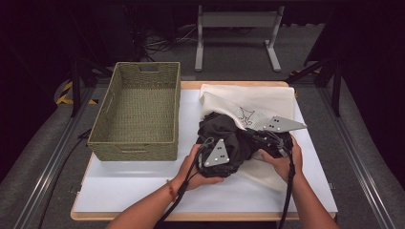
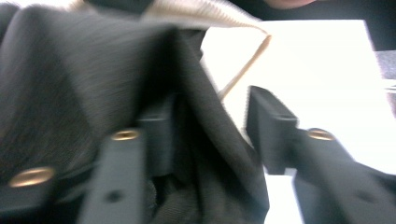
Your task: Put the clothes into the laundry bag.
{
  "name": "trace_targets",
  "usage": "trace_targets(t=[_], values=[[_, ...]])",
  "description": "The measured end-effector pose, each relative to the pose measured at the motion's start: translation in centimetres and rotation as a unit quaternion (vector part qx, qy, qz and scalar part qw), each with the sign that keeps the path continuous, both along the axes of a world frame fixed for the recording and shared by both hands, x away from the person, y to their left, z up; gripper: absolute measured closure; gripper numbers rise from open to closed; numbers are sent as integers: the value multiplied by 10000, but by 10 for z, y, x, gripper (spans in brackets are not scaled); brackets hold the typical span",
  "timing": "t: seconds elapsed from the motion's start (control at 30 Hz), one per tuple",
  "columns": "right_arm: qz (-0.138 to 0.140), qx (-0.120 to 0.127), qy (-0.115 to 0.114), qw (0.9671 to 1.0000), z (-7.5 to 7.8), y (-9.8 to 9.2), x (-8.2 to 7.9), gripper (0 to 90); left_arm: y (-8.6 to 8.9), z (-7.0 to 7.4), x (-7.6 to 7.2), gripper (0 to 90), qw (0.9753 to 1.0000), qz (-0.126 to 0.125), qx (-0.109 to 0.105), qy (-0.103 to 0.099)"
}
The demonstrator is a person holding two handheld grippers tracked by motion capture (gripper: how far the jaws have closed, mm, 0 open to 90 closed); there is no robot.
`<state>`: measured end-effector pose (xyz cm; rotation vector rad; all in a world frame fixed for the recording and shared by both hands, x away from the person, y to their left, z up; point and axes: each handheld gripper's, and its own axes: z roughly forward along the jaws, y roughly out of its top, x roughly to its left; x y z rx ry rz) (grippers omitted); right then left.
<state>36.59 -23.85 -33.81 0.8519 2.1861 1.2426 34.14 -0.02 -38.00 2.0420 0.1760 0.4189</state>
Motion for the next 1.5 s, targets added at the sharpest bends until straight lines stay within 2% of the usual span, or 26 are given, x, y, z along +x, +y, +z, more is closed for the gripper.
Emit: trace_targets(t=[0.1,0.13,0.17,0.23,0.27,0.33,0.37,0.4,0.5,0.53,0.57,0.6,0.73,0.77,0.8,0.83,0.87,0.93,1.03,1.1,1.13,1.23,1.33,1.37,1.4,1.5], values=[[-13,-47,3,10000,-1,0,-1,882,21,9,-9,307,9996,243,-12,-155],[-23,-65,3,10000,-1,1,-1,882,34,12,-12,259,9986,430,-52,-312],[-23,-65,3,10000,-1,1,-1,882,34,12,-12,235,9986,430,-52,-312],[-22,-73,5,10000,-1,1,-1,882,48,16,-9,204,9974,613,-285,-245],[-19,-68,17,10000,-1,1,-1,882,56,19,-7,172,9962,688,-504,-203],[-22,-63,14,10000,-1,0,-1,882,62,25,-2,164,9943,855,-608,-209],[-14,-69,9,10000,-1,0,-1,882,62,28,4,123,9944,905,-534,-147],[5,-67,26,10000,-2,0,-1,881,59,30,12,78,9947,946,-402,65],[16,-80,37,10000,-2,1,-1,881,48,23,33,79,9947,920,-168,424],[19,-98,27,9999,-2,2,-1,881,40,14,46,83,9923,852,-89,899],[18,-91,25,10000,-2,2,-1,881,35,9,52,100,9903,877,22,1080],[18,-86,28,10000,-2,2,-1,881,32,5,55,117,9895,928,100,1102],[1,-28,10,10000,-2,1,0,881,21,-6,60,386,9907,742,255,1112],[-1,-20,7,10000,-1,1,0,881,19,-9,62,386,9912,532,297,1172],[-26,15,-13,10000,-1,1,1,881,15,-14,61,512,9911,341,282,1258],[-43,89,-56,9999,1,1,1,881,11,-16,60,636,9920,142,397,1189],[-49,142,-82,9999,2,1,1,882,5,-19,56,696,9933,-54,491,1046],[6,327,-96,9994,6,3,1,882,-4,-22,52,744,9939,-148,520,960],[163,421,-96,9989,10,8,-2,882,-13,-24,52,774,9943,-239,484,923],[256,460,-81,9986,12,11,-3,882,-22,-26,53,785,9957,-111,381,838],[410,416,-49,9983,13,17,-7,882,-27,-26,57,797,9968,128,139,778],[516,193,96,9984,10,22,-11,882,-30,-28,64,806,9964,566,-93,626],[510,120,211,9984,5,18,-13,882,-28,-30,70,809,9938,896,-360,546],[510,120,211,9984,5,18,-13,882,-28,-30,70,809,9938,896,-360,546],[490,62,344,9982,-1,12,-14,882,-25,-31,73,808,9924,998,-471,545],[453,-99,398,9981,-8,10,-15,882,-20,-32,76,800,9899,1148,-611,565]])
